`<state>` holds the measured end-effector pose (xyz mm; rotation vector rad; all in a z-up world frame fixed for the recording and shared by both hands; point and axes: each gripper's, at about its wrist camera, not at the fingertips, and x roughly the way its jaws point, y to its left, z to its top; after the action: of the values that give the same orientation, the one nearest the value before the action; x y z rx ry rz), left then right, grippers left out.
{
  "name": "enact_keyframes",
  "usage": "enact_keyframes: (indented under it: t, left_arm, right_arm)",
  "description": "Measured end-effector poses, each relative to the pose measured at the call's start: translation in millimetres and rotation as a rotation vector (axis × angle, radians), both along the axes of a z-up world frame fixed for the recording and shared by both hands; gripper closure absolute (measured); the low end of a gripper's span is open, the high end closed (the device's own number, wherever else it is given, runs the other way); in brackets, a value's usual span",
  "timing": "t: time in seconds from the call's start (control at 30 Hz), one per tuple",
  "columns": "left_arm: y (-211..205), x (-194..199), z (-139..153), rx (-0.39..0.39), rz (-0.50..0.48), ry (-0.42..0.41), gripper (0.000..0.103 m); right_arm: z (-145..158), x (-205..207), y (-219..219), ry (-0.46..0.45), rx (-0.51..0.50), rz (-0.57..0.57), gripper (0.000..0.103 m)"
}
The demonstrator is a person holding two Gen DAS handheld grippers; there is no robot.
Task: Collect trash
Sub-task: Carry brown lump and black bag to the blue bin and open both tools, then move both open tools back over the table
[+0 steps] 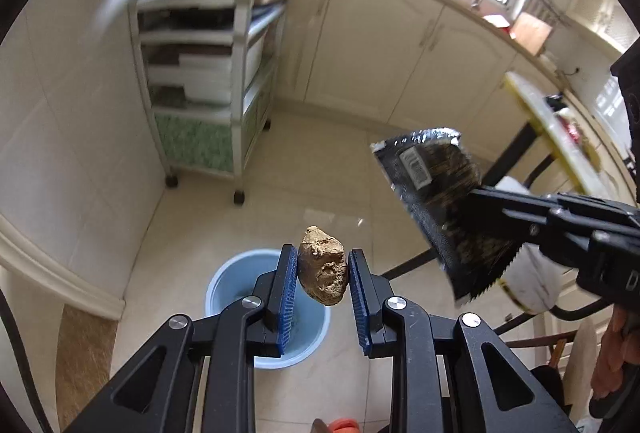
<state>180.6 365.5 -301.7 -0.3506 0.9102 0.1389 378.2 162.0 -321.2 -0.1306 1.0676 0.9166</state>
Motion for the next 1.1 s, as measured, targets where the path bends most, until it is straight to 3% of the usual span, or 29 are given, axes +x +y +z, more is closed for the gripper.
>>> enact_keyframes:
  t: [0.17,0.23,0.3,0.5,0.6,0.67,0.87,1.1]
  left_arm:
    - [25.3,6.6,-25.6,-0.025,0.061,0.070,0.071]
    - [25.8,13.9,-31.3,-0.025,0.079,0.094,0.053]
    - [27.4,27.6,-34.4,-0.027,0.102,0.112,0.045]
    - [31.6,42.3,-33.6,-0.011,0.148,0.140,0.045]
    - [25.9,43.9,-27.2,-0.005,0.154,0.125,0.045]
    - [22.0,41.3,-21.1,0.002,0.152,0.116,0.045]
    - [-3.4,32.7,9.5,0.023,0.128,0.056,0.044]
    - [-63.1,20.3,72.2,0.084,0.058,-0.085,0.032]
  right_arm:
    - [-38.7,9.4,27.2,0.049,-0.051,0.030,0.097]
    - [-51.1,14.0,35.8,0.065,-0.064,0.035,0.097]
    - [-62.3,15.1,42.3,0.082,-0.074,0.038,0.097]
    - [-78.1,20.5,54.2,0.122,-0.059,0.032,0.096]
    - [-77.9,23.1,57.3,0.129,-0.036,0.016,0.080]
    - [-73.8,23.4,57.9,0.130,-0.029,0.007,0.061]
    - [-37.3,20.2,38.6,0.070,0.011,-0.030,0.057]
    - [48.4,9.4,-32.0,-0.102,0.064,-0.136,0.042]
